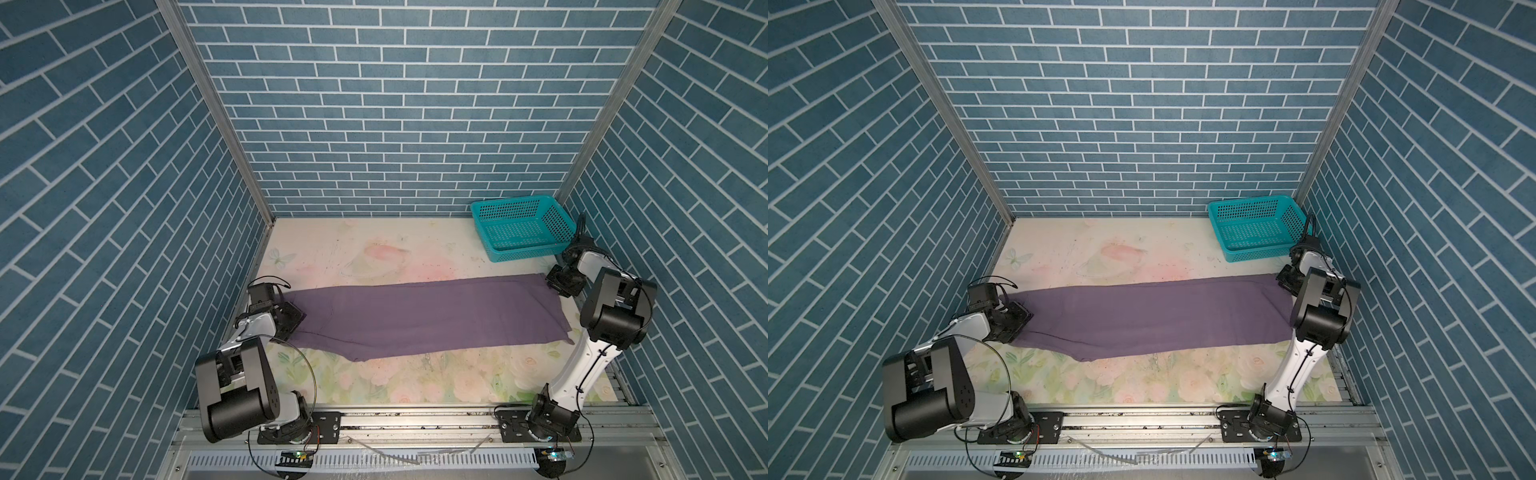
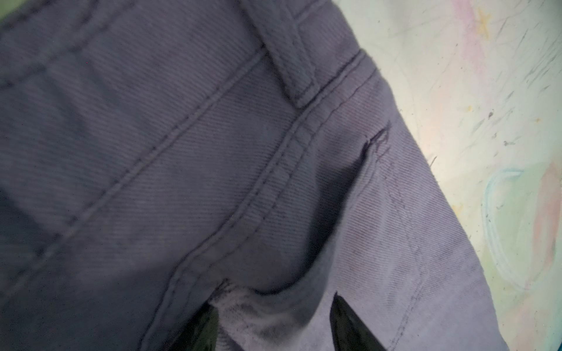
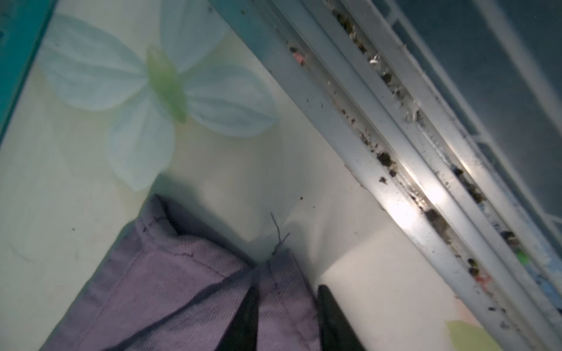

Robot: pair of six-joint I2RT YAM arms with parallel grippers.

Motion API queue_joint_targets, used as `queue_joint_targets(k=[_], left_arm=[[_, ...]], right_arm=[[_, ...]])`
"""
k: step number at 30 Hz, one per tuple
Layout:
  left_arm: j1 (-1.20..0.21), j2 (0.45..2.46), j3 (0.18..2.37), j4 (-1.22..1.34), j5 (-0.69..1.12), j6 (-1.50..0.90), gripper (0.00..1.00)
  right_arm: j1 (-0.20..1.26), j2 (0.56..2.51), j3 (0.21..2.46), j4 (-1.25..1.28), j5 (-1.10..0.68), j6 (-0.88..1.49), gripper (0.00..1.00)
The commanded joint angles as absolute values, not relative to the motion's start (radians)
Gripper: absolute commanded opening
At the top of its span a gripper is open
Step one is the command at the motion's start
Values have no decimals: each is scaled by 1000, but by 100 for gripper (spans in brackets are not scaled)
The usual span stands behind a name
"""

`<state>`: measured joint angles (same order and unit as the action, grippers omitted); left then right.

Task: Fold and stack the trousers
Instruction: Smooth out the trousers at the center of the table.

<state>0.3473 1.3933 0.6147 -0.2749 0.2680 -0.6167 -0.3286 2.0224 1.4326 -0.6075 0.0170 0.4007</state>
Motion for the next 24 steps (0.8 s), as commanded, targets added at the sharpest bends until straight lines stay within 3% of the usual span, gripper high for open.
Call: queue_joint_targets(k=[1,16,24], left_arm=[[347,1465,555,-336,250,-608,60],[345,1475,563,-334,253,-608,60],[345,1483,563,-334,249,-611,60]], right_arm=[[-333,2034,1402,-597,-3,430,3],[-334,1870,1526,-580,74,433,0],[-333,1962,1572,-523,-2,446,0]])
